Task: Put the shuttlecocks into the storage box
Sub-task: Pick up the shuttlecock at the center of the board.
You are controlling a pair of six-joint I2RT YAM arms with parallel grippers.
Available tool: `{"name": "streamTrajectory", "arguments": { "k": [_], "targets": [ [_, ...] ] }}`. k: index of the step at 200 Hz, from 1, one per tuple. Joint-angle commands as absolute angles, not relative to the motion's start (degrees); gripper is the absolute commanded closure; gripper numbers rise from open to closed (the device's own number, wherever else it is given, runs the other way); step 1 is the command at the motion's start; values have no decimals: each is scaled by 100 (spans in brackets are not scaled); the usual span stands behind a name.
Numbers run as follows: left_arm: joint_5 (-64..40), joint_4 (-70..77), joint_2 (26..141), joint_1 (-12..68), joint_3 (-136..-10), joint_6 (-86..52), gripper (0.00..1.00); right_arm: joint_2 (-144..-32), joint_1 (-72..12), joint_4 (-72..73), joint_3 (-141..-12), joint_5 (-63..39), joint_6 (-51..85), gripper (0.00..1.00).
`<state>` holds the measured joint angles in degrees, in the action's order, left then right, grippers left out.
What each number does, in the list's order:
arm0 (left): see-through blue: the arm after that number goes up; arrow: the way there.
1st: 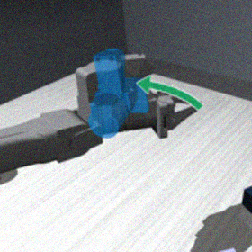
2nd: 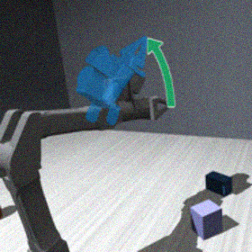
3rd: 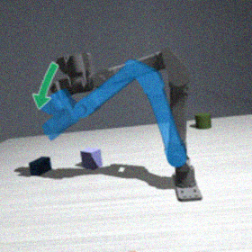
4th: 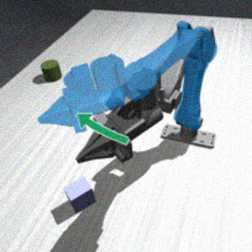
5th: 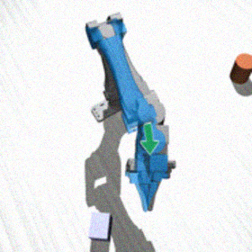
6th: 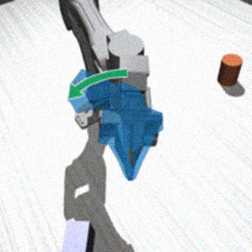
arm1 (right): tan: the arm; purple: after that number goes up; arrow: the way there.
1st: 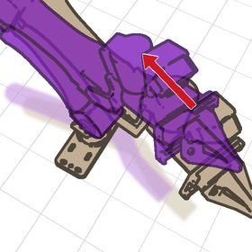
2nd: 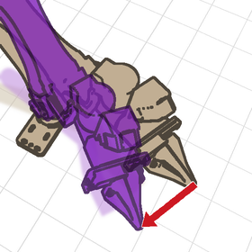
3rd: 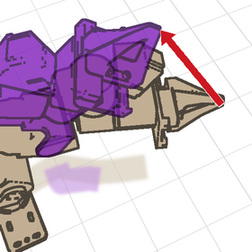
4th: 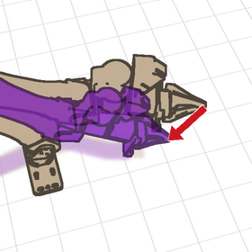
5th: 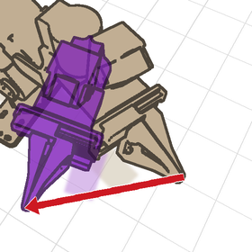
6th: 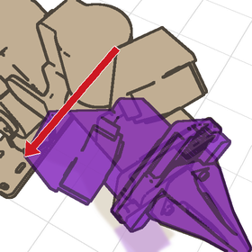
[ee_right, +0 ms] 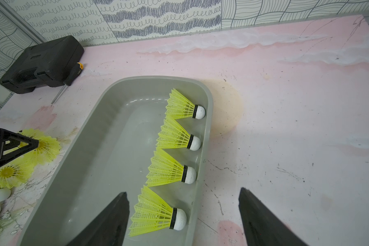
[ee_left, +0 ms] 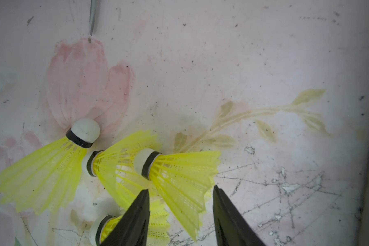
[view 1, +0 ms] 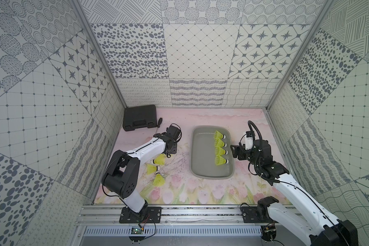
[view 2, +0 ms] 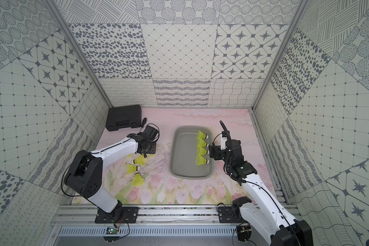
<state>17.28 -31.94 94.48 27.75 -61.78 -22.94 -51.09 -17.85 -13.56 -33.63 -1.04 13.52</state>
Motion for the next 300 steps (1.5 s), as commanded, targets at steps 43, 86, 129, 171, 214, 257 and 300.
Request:
{"name": "streamTrajectory", "arguments": {
  "k": [43,86,129,171,214,257,300],
  "targets": [
    [1877,-3418,9645,2762,-6380,-2012,63,-5063,-1740,-1195,-3280,-98,1404,15],
    [1791,-3454,9580,2761,-6416,-2070,86,-5038,-1740,-1204,-3278,-91,1391,15],
    [1654,-3506,9043,2765,-6364,-2168,100,-5034,-1734,-1186,-3278,-122,1395,15],
    [1312,-3486,8259,2760,-6328,-2392,100,-5040,-1740,-920,-3248,-464,1270,16],
    [335,-3204,7660,2730,-6416,-2774,100,-5062,-1813,-44,-3129,-1215,976,17],
    [-1100,-2596,7340,2617,-6407,-3535,100,-5322,-2347,848,-2861,-1526,239,18],
    [-2368,-1621,7484,2623,-6276,-4413,100,-5977,-3046,1508,-3014,-1370,-450,17]
  ]
}}
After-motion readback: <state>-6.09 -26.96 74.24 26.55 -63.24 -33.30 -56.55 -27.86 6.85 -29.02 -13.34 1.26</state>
